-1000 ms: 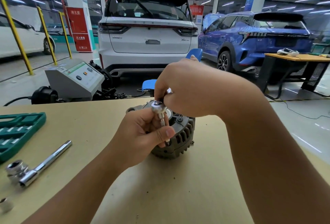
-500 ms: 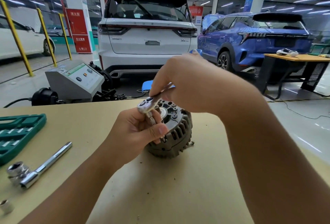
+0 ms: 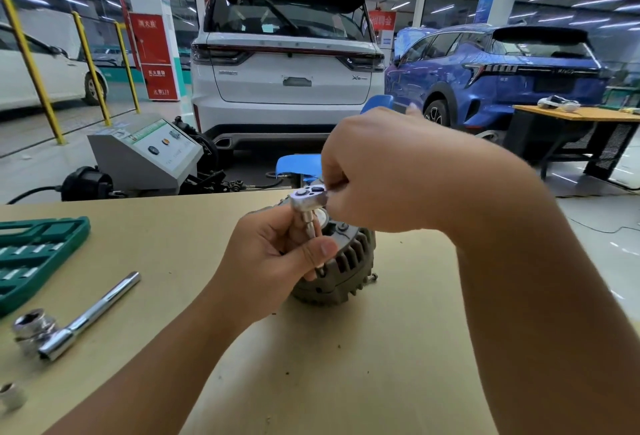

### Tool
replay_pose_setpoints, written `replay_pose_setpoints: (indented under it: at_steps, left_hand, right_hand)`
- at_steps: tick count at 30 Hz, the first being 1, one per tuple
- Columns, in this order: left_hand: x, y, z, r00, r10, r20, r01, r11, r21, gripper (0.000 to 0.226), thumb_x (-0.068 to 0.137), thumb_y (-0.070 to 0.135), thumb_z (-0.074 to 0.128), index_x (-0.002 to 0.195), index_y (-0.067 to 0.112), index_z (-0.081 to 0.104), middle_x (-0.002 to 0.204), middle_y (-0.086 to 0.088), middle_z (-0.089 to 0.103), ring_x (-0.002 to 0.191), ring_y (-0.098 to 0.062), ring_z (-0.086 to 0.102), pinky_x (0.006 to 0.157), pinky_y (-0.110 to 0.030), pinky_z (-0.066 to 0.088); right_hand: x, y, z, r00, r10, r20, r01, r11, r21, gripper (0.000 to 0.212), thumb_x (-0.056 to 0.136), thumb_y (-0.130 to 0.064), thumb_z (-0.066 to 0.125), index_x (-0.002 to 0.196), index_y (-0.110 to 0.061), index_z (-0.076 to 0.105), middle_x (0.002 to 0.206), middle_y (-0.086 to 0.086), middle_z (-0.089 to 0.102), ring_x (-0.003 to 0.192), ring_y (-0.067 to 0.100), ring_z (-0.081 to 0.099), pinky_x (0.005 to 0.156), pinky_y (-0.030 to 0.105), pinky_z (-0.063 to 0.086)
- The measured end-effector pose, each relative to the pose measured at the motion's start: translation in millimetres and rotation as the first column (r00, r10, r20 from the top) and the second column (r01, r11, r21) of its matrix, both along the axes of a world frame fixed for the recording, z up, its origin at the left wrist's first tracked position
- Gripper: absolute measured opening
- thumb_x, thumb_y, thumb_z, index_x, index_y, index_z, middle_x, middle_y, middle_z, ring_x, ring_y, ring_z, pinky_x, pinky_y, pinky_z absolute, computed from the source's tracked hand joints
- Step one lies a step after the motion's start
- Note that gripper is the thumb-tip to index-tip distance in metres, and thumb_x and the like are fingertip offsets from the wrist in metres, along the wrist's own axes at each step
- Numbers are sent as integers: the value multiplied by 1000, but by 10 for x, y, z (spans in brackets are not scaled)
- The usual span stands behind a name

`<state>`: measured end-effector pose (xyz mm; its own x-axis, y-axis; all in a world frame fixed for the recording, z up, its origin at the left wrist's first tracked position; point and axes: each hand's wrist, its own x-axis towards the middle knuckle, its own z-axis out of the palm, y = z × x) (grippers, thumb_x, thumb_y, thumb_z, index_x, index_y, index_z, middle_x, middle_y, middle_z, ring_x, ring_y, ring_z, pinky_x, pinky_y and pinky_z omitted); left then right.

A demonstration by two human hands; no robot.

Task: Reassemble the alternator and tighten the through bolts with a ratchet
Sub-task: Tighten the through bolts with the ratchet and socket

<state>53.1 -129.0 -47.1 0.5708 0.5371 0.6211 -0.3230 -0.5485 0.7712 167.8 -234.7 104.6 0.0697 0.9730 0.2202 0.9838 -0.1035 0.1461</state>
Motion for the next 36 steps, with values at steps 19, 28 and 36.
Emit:
replay_pose_setpoints:
  at_steps: [19,28,36]
  left_hand:
    - [33,-1,-56,998,-36,-57,39,998,55,26,80,41,82,85,18,70,68,-9,64,60,-39,58,56,-47,55]
    - [-30,60,20,1000,11,-6,-11,999,41,9,81,35,79,86,29,76,72,0,72,60,-12,67,59,-21,56]
    - [-50,39,18,998,-42,-44,42,999,10,16,79,36,80,88,25,74,74,-7,69,63,-20,66,63,-28,58]
  right_hand:
    - [-43,152,-102,991,35,-129,-28,998,57,41,84,1,58,92,-34,77,74,-19,45,68,1,30,115,58,29]
    - [-23,-66,44,999,45,-13,-46,998,-32,34,89,-12,65,67,-28,45,70,-10,50,61,7,40,96,49,47]
    - [-7,-90,74,992,82,-97,-83,997,-7,45,86,-5,65,59,-38,50,67,-18,48,60,6,45,71,34,41]
